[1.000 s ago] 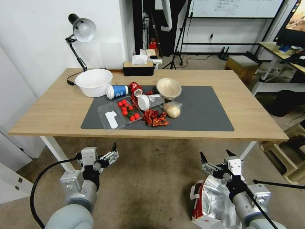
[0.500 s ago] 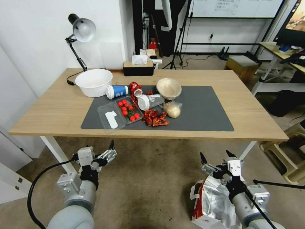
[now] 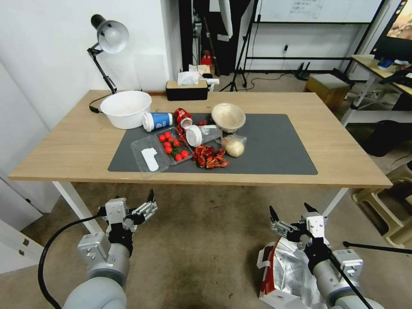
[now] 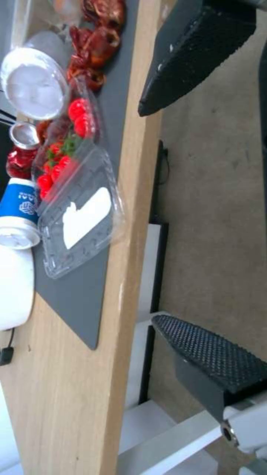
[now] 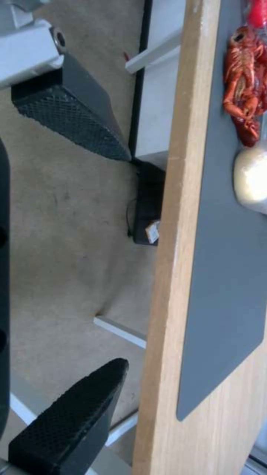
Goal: Pick up the food delivery bag from the floor and place it on the table.
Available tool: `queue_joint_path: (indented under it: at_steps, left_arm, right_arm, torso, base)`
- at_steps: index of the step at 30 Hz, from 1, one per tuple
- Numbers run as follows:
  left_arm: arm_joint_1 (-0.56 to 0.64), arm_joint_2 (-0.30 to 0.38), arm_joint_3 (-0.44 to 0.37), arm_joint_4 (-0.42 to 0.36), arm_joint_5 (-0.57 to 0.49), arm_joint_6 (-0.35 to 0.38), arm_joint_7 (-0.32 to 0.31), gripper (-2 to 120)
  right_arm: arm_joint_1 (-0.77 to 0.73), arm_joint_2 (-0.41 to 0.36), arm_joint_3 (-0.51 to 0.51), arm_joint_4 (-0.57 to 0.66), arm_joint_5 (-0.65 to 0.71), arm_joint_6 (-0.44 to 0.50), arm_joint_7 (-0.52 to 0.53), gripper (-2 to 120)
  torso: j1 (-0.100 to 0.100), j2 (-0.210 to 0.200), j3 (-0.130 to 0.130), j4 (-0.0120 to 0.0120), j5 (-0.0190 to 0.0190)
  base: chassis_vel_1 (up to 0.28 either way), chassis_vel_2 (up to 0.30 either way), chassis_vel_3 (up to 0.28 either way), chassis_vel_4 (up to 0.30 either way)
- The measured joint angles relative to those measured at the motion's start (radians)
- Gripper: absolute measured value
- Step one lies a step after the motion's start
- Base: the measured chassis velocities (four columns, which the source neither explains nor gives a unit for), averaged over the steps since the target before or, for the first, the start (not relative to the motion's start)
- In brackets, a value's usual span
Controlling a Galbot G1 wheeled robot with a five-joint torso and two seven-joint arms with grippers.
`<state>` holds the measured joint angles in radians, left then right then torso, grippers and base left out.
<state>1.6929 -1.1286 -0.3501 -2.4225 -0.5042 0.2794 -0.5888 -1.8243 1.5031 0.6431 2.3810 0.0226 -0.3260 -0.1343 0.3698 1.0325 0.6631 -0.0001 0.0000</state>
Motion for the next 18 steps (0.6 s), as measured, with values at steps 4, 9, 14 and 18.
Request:
queue_joint_path:
  at_steps: [4,9,14,18]
  left_arm:
    - [0.0,0.0,-0.001,0.004,0.001,-0.001,0.001,100]
    - [0.004,-0.001,-0.003,0.013,0.005,-0.009,0.002,100]
    - [0.003,-0.008,-0.002,0.019,0.01,-0.013,0.005,100]
    - [0.0,-0.008,-0.002,0.027,0.016,-0.014,0.005,100]
  right_arm:
    - [0.0,0.0,0.0,-0.001,0.0,0.0,-0.001,100]
    - [0.001,-0.001,0.002,-0.004,0.001,-0.001,-0.002,100]
    - [0.002,-0.004,0.003,-0.005,0.003,-0.003,-0.003,100]
    - [0.003,-0.008,0.005,-0.01,0.004,-0.004,-0.004,100]
  torso:
    - [-0.003,-0.008,-0.004,0.0,0.0]
    - [-0.013,-0.031,-0.017,0.0,0.0001]
    - [-0.026,-0.06,-0.034,0.0,0.0]
    - [-0.035,-0.081,-0.047,0.0,0.0]
  base:
    - [0.0,0.0,0.0,0.0]
    - [0.0,0.0,0.0,0.0]
    - [0.0,0.0,0.0,0.0]
    - [0.0,0.0,0.0,0.0]
